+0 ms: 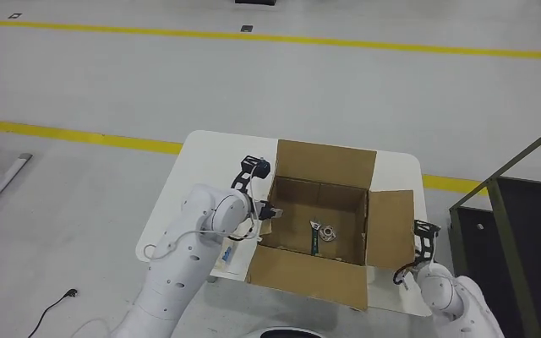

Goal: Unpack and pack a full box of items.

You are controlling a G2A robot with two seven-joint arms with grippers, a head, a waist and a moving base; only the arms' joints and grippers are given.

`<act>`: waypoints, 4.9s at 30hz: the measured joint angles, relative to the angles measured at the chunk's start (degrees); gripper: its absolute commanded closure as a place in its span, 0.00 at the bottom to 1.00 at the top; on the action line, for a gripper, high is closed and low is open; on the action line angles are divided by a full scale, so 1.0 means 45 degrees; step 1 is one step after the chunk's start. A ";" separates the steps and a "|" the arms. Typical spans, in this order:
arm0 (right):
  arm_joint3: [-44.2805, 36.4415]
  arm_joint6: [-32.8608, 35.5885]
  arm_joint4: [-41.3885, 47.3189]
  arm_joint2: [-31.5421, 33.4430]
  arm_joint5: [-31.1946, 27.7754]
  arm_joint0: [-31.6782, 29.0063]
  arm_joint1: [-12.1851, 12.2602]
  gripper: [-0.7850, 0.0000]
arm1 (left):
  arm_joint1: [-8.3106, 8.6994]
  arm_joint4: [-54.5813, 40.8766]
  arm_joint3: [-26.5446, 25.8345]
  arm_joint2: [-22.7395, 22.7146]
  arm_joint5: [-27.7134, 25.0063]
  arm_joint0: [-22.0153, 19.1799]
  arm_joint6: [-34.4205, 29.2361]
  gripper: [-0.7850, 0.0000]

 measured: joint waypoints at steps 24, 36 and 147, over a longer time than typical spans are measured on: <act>-0.3526 -0.0066 0.2804 0.2489 -0.0129 -0.0852 0.0197 0.68 | 0.0122 -0.0082 -0.0068 0.0059 0.0002 -0.0069 -0.0005 0.00; -0.8023 0.0133 0.3719 0.0189 0.1396 -0.0526 0.0048 1.00 | 0.0193 -0.0165 -0.0234 0.0015 0.0131 0.0087 0.0141 0.00; -0.1749 0.3867 -0.2042 -0.5401 0.1002 0.5049 -0.1212 1.00 | 0.0719 -0.0697 -0.0121 0.0009 0.0468 -0.0204 0.0429 0.00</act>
